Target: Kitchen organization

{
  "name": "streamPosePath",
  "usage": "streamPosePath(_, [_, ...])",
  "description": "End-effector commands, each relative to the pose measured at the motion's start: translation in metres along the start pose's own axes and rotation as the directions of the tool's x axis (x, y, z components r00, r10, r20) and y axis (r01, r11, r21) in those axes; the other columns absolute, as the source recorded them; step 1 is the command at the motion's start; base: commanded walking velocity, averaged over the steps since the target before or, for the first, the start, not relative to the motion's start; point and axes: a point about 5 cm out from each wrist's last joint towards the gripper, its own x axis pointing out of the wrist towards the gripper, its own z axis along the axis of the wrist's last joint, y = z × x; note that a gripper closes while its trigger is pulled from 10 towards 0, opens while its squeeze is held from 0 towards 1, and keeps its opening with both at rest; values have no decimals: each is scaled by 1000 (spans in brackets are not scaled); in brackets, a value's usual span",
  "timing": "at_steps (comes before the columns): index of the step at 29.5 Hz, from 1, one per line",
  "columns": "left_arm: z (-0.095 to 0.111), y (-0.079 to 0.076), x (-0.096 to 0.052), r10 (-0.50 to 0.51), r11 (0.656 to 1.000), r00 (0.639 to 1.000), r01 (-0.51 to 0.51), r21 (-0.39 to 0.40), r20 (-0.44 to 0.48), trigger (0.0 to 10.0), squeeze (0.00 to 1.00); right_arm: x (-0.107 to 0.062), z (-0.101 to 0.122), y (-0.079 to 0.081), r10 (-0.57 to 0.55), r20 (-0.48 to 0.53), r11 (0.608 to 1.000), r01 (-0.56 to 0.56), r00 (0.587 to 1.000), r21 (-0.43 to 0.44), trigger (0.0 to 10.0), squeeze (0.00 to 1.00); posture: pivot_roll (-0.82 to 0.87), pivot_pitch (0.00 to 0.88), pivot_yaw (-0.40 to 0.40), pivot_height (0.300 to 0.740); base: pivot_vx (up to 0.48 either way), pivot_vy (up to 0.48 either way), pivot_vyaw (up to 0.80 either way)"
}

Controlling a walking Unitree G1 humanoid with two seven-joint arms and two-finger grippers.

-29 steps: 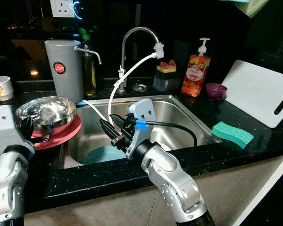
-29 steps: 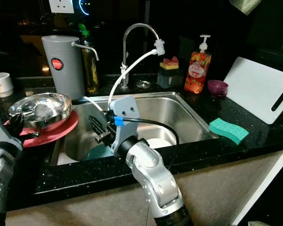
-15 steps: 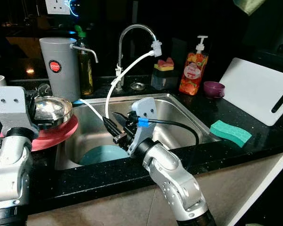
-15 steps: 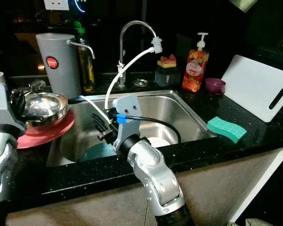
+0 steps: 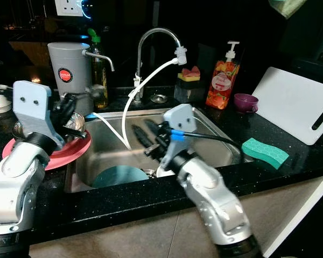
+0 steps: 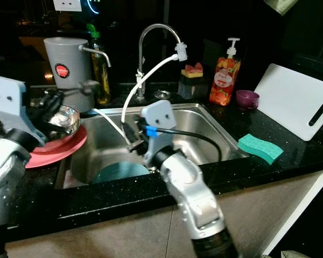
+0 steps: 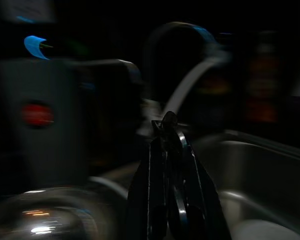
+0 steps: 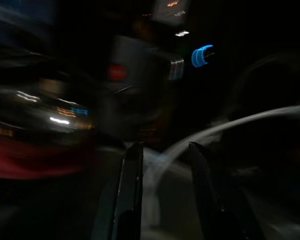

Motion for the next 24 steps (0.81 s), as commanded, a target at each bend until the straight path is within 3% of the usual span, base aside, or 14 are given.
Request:
streamPosePath(1, [9, -6, 2, -64, 998, 998, 64, -25, 27, 10000, 0, 0, 5, -3, -24, 32, 996, 27, 999, -81, 10000, 0, 54, 44, -78, 740, 0, 0, 0])
streamPosePath(2, [8, -10, 4, -92, 994, 996, 93, -63, 21, 10000, 0, -1, 5, -8, -43, 44, 979, 51, 998, -200, 10000, 0, 48, 43, -75, 740, 0, 0, 0])
streamPosePath(3, [8, -10, 4, -92, 994, 996, 93, -63, 21, 10000, 0, -1, 5, -8, -43, 44, 979, 51, 998, -200, 10000, 0, 48, 43, -75, 740, 0, 0, 0])
streamPosePath(5, [6, -17, 7, -141, 982, 990, 142, -126, 15, 10000, 0, -2, 6, -12, -58, 72, 924, 81, 996, -374, 10000, 0, 41, 43, -70, 740, 0, 0, 0])
streamPosePath(8, [5, -29, 11, -203, 955, 979, 206, -216, 33, 10000, 0, -2, 0, -7, 30, 51, 858, 0, 998, -513, 10000, 0, 43, 39, -62, 740, 0, 0, 0])
streamPosePath(15, [9, -36, 12, -268, 921, 962, 272, -280, 53, 10000, 0, -4, -13, 0, 104, -15, 825, -95, 994, -558, 10000, 0, 44, 35, -58, 740, 0, 0, 0])
streamPosePath(17, [11, -42, 10, -317, 898, 946, 321, -302, 63, 10000, 0, -4, -21, 3, 127, -56, 822, -137, 990, -553, 10000, 0, 47, 32, -59, 740, 0, 0, 0])
streamPosePath(21, [11, -52, 8, -357, 875, 932, 359, -324, 67, 10000, 0, -2, -23, 6, 137, -49, 811, -141, 989, -569, 10000, 0, 48, 30, -62, 740, 0, 0, 0])
streamPosePath(22, [10, -55, 8, -364, 872, 929, 365, -328, 67, 10000, 0, 0, -22, 7, 137, -40, 808, -135, 990, -573, 10000, 659, 48, 26, -63, 740, 0, 0, 0])
streamPosePath(23, [9, -58, 8, -368, 868, 927, 368, -333, 66, 10000, 0, 1, -22, 8, 142, -27, 807, -132, 989, -576, 10000, 1000, 48, 26, -63, 740, 0, 0, 0])
streamPosePath(24, [9, -58, 8, -368, 868, 927, 368, -333, 66, 10000, 0, 1, -22, 8, 142, -27, 807, -132, 989, -576, 10000, 1000, 48, 26, -63, 740, 0, 0, 0])
